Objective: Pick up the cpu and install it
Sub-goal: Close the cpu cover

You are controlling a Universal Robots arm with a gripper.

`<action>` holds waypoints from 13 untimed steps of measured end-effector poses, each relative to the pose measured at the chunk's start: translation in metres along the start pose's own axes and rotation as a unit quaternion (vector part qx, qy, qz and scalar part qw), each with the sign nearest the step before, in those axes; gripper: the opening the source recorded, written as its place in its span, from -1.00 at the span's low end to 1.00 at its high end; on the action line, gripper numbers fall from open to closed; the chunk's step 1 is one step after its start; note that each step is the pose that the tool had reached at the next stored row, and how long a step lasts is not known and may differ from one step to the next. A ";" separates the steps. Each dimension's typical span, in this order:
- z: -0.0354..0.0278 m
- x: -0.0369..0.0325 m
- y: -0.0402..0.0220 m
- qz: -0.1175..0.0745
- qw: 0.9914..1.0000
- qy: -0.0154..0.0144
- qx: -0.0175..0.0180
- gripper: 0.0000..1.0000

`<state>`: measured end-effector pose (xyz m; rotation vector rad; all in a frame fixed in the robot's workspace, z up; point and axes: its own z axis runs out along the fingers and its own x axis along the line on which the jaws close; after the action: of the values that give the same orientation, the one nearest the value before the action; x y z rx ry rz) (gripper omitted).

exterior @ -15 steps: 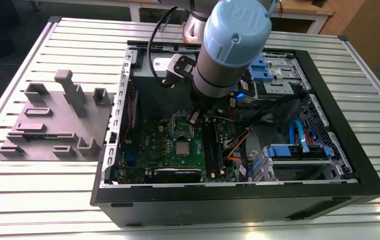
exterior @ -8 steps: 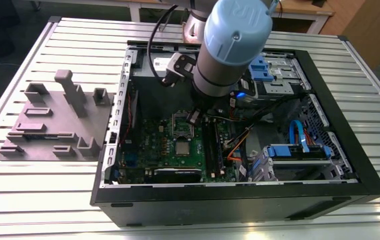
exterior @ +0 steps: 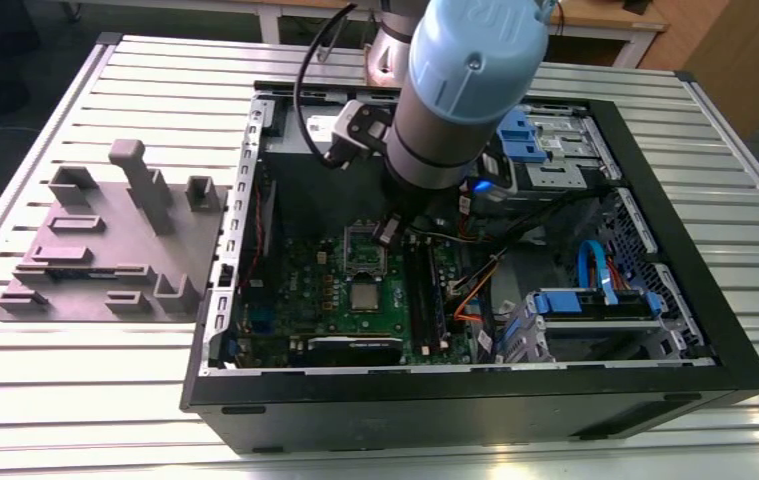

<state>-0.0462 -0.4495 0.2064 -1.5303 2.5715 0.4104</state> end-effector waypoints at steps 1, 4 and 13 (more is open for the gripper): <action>-0.0005 -0.0002 0.0001 0.000 1.000 0.000 0.000 -0.79; -0.0021 -0.0006 0.0003 0.000 1.000 0.002 0.001 -0.79; -0.0053 -0.0013 0.0009 0.001 1.000 0.014 0.007 -0.79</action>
<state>-0.0462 -0.4495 0.2120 -1.5410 2.5919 0.3728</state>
